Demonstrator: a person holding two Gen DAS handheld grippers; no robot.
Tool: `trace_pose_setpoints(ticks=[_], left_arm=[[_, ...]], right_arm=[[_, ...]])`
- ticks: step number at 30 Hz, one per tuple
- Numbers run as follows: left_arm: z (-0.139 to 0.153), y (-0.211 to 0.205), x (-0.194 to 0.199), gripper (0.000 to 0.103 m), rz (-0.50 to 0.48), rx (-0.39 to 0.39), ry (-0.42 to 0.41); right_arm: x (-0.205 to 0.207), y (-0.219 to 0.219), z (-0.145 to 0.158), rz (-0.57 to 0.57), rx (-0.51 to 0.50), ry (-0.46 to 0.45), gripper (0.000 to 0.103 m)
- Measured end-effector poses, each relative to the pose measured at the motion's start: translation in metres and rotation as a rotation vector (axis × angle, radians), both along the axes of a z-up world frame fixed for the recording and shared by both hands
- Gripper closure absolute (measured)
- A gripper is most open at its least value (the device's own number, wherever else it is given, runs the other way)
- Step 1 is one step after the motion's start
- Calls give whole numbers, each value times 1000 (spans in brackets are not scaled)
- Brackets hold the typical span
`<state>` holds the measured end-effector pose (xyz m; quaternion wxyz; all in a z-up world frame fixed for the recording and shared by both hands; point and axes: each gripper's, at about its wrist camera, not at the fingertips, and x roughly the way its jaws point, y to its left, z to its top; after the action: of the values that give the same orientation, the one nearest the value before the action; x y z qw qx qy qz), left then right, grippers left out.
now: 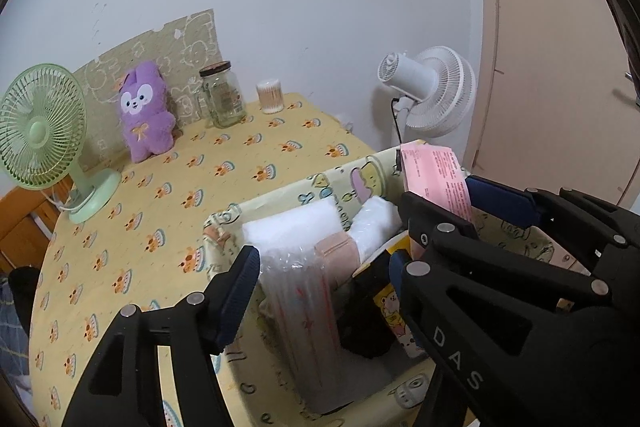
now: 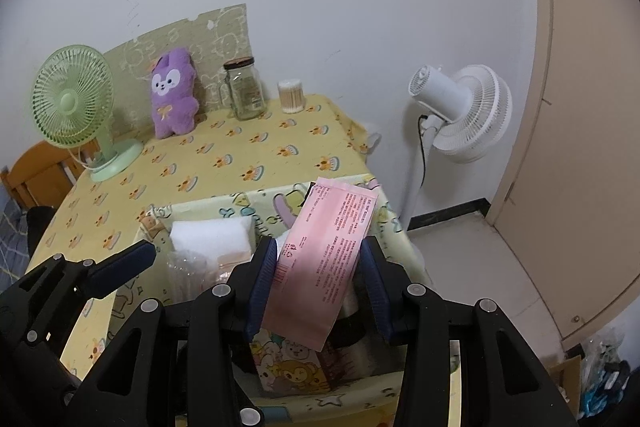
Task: Organize soft objects
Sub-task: 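Lower both held items into the box and open both tools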
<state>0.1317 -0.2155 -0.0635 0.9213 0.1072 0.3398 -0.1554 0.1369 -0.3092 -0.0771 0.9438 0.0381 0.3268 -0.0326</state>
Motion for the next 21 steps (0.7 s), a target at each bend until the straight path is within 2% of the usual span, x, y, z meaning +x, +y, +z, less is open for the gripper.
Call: trace_pose_setpoints(ticks=[8, 13, 16, 21], left_arm=[[-1, 14, -3, 28, 14, -13, 8], [4, 24, -7, 18, 21, -27, -7], [6, 29, -10, 13, 23, -27, -10], [10, 39, -16, 12, 26, -42, -6]], right_arm=[[0, 13, -1, 24, 9, 27, 55], [-4, 21, 2, 25, 18, 22, 37], [-7, 27, 5, 26, 16, 15, 29], [-13, 37, 10, 28, -1, 23, 23]])
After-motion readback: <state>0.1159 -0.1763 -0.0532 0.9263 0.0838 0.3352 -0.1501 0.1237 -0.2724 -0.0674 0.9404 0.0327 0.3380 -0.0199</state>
